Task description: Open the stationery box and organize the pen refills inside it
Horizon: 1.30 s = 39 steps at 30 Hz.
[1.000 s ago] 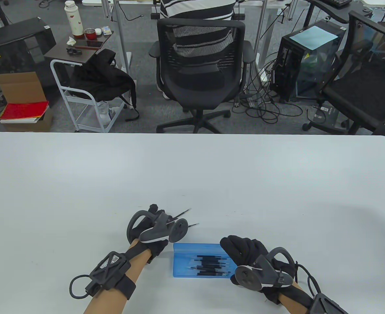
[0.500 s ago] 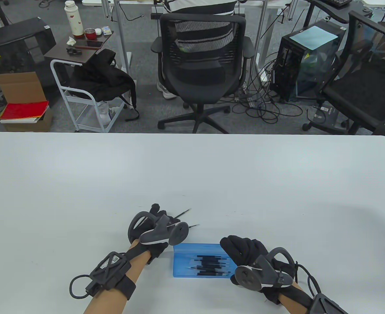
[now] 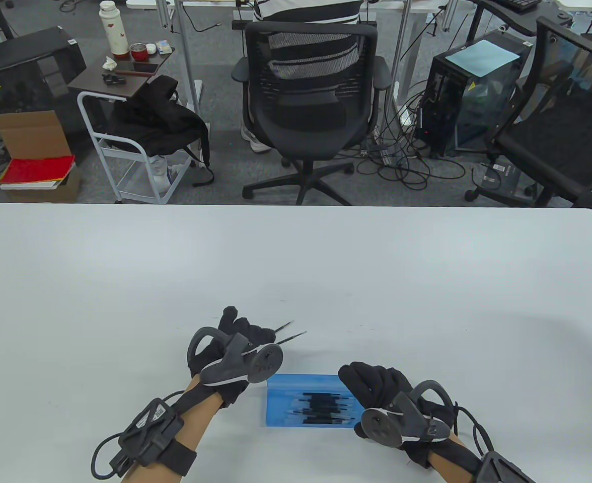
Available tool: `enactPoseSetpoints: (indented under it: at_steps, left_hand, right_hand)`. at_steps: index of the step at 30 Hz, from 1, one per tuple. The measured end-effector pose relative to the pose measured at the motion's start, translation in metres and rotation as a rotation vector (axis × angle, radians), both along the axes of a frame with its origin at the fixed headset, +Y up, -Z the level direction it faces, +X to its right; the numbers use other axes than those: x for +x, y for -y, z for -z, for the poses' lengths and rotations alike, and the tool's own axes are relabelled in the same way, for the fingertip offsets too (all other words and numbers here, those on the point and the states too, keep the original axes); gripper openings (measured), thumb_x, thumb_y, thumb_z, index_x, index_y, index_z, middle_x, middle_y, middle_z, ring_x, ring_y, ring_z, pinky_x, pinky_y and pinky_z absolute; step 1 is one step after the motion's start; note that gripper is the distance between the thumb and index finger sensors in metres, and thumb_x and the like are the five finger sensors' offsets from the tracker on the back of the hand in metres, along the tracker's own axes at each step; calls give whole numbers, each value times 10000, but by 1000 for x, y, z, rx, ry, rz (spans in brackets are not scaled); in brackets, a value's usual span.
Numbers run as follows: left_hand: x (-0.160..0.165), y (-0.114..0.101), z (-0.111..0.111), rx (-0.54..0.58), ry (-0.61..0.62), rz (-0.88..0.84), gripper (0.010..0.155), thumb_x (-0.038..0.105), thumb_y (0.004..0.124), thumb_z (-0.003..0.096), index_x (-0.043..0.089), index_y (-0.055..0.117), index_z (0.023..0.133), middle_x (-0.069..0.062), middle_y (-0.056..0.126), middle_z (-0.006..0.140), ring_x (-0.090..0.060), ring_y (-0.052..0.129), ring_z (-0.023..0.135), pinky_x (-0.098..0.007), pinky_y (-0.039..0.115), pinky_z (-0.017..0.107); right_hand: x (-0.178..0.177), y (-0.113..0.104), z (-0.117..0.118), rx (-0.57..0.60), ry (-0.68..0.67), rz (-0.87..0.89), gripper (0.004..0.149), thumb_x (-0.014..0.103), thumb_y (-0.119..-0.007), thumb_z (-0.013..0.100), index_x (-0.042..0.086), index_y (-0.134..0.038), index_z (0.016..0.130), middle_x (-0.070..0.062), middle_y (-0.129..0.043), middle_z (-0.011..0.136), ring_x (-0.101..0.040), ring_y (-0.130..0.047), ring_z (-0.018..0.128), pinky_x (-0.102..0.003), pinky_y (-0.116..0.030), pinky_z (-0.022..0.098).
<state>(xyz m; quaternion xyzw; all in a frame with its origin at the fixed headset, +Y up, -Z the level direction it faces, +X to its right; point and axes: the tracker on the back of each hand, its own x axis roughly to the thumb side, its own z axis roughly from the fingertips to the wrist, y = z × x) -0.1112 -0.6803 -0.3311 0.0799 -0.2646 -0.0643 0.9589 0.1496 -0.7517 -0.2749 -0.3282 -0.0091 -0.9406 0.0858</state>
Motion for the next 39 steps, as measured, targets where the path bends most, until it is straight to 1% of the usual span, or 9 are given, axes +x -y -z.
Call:
enactPoseSetpoints:
  at_steps: [2, 4, 7, 11, 16, 20, 30, 32, 39]
  left_hand:
    - [3, -12, -15, 42, 23, -5, 530, 297, 953, 424, 157, 840, 922, -1, 1009, 801, -283, 1029, 751, -696, 573, 759]
    - [6, -20, -27, 65, 50, -6, 529, 299, 953, 425, 158, 841, 922, -1, 1011, 799, -281, 1031, 751, -697, 573, 758]
    - [14, -30, -53, 109, 106, -6, 530, 303, 952, 425, 158, 842, 922, 1, 1011, 799, -278, 1031, 752, -695, 575, 758]
    - [28, -32, -81, 159, 179, 25, 528, 308, 952, 424, 162, 845, 920, 6, 1014, 796, -271, 1036, 749, -692, 582, 757]
    - [45, -21, -105, 205, 234, 111, 527, 316, 951, 423, 166, 847, 917, 8, 1016, 793, -263, 1041, 744, -683, 596, 756]
    - [52, -6, -110, 174, 251, 136, 527, 315, 952, 421, 163, 848, 915, 8, 1017, 790, -264, 1044, 740, -681, 600, 754]
    - [61, 33, -106, 158, 271, 224, 526, 313, 949, 423, 162, 843, 916, 4, 1013, 791, -266, 1038, 742, -678, 599, 754]
    - [63, 38, -106, 178, 273, 246, 527, 314, 950, 421, 161, 843, 915, 4, 1014, 788, -265, 1038, 740, -674, 604, 753]
    - [71, 52, -101, 173, 266, 330, 527, 313, 947, 426, 164, 838, 919, 6, 1009, 795, -265, 1033, 749, -674, 594, 759]
  right_hand:
    - [0, 0, 0, 0, 1, -1, 1129, 598, -758, 416, 205, 48, 1102, -131, -248, 1216, -411, -651, 1054, -596, -605, 782]
    - [0, 0, 0, 1, 1, -1, 1130, 598, -759, 415, 205, 48, 1101, -131, -247, 1217, -412, -650, 1054, -596, -606, 782]
    - [0, 0, 1, 0, 1, -1, 1132, 598, -761, 413, 206, 48, 1101, -129, -246, 1217, -412, -651, 1053, -596, -606, 782]
    - [0, 0, 1, 0, 2, -1, 1135, 599, -763, 412, 206, 50, 1101, -130, -245, 1217, -410, -651, 1055, -596, -605, 783]
    - [0, 0, 1, 1, 3, -3, 1135, 599, -761, 413, 206, 50, 1101, -131, -245, 1217, -412, -652, 1053, -595, -606, 782]
    - [0, 0, 1, 3, 3, -5, 1134, 598, -761, 414, 204, 50, 1101, -132, -247, 1216, -410, -651, 1054, -596, -606, 782]
    - [0, 0, 1, 1, 1, -3, 1133, 597, -761, 414, 203, 51, 1101, -132, -247, 1216, -411, -654, 1052, -595, -607, 781]
    - [0, 0, 1, 1, 1, -3, 1132, 595, -762, 415, 202, 48, 1101, -134, -247, 1216, -411, -658, 1049, -595, -606, 782]
    - [-1, 0, 0, 6, 2, -7, 1133, 597, -760, 415, 201, 51, 1101, -134, -247, 1216, -412, -652, 1053, -595, -607, 781]
